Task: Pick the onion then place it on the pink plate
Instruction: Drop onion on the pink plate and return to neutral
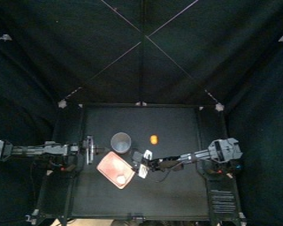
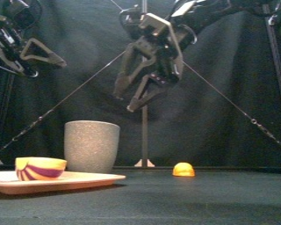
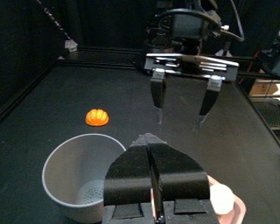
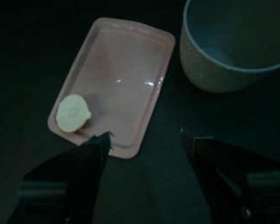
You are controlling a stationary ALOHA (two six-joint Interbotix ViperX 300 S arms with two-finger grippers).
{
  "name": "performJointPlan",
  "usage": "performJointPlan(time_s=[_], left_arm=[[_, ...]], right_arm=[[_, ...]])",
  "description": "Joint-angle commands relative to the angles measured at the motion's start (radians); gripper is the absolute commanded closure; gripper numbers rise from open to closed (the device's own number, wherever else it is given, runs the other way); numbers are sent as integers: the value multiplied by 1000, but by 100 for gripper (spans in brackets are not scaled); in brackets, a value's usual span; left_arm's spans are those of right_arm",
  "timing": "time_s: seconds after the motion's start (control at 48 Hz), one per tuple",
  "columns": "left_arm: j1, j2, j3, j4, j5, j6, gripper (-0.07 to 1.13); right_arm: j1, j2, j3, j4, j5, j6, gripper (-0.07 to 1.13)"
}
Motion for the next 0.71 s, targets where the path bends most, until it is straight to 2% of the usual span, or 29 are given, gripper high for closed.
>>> performJointPlan(time_s=[0.021,0.292,0.708], left_arm=[[5,2,-12,2,-5,2,96],[11,2,-8,2,-6,2,96],[17,2,-6,3,-17,3,96]], right_arm=[[-5,-110,89,-18,-89,3,8],[-52,-272,267,-15,-235,3,8],[-170,-535,508,-25,-497,-11,8]])
